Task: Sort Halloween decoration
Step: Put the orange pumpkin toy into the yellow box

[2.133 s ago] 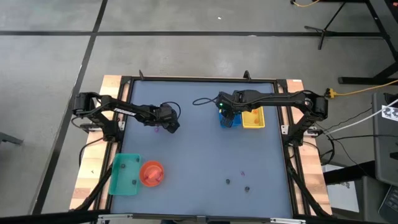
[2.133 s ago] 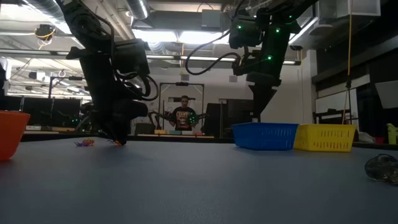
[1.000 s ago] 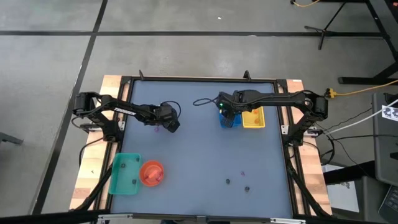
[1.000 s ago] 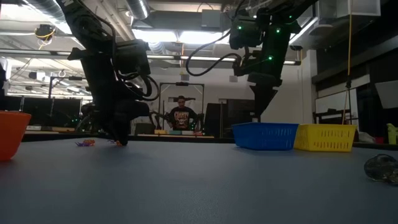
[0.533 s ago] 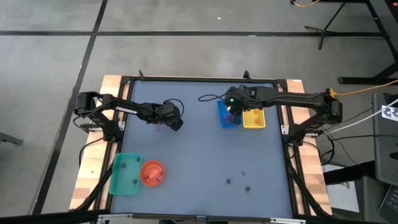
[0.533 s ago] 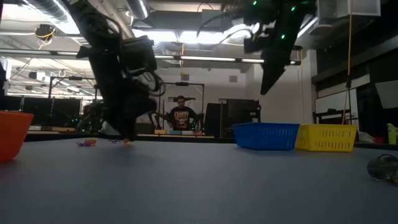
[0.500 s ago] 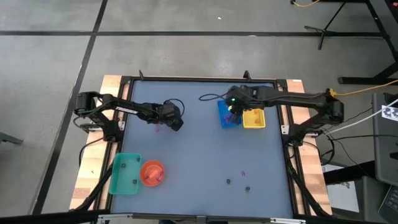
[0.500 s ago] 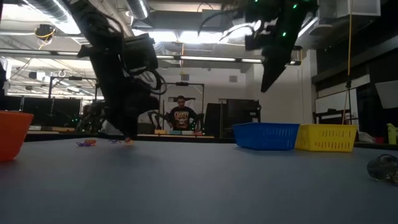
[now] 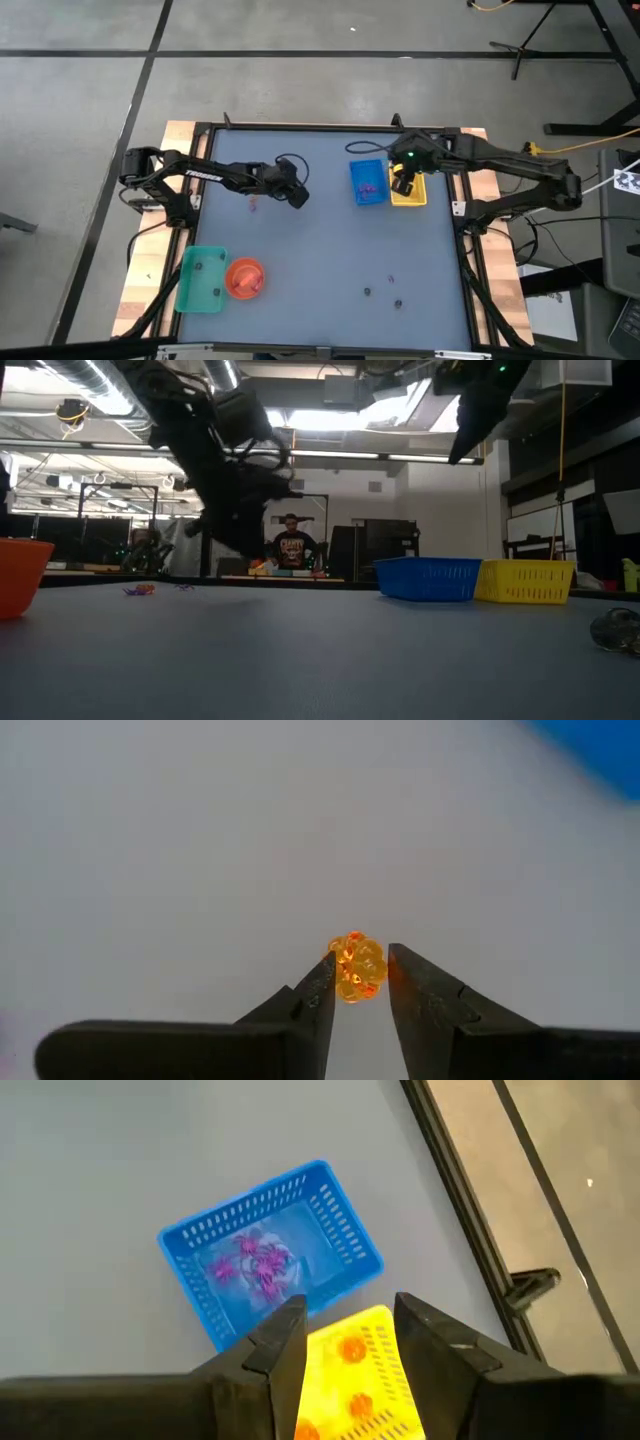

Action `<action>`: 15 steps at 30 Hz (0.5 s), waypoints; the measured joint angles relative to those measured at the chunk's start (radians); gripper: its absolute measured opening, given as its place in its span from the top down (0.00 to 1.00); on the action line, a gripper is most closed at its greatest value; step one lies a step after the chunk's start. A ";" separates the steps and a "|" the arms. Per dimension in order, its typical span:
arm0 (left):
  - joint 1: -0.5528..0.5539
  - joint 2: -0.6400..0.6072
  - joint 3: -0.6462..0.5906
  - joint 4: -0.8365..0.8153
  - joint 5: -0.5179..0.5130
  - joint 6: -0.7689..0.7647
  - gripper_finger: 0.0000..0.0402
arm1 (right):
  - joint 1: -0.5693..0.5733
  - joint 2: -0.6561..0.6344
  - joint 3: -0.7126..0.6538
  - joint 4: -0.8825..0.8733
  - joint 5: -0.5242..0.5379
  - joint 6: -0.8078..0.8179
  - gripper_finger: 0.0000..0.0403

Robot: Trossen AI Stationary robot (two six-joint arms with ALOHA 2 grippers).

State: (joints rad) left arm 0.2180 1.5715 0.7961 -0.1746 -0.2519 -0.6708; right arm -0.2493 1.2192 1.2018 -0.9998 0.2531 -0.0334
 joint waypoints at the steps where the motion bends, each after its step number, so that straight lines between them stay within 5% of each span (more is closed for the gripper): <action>1: 0.000 0.000 0.002 0.038 0.018 0.000 0.81 | 0.000 -0.012 0.000 -0.012 0.000 0.000 0.62; 15: -0.054 -0.002 0.002 0.481 0.083 -0.035 0.81 | 0.000 -0.080 0.000 -0.077 0.008 0.001 0.62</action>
State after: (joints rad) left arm 0.1637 1.5700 0.7982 0.3060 -0.1684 -0.7059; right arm -0.2493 1.1388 1.2018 -1.0763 0.2611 -0.0326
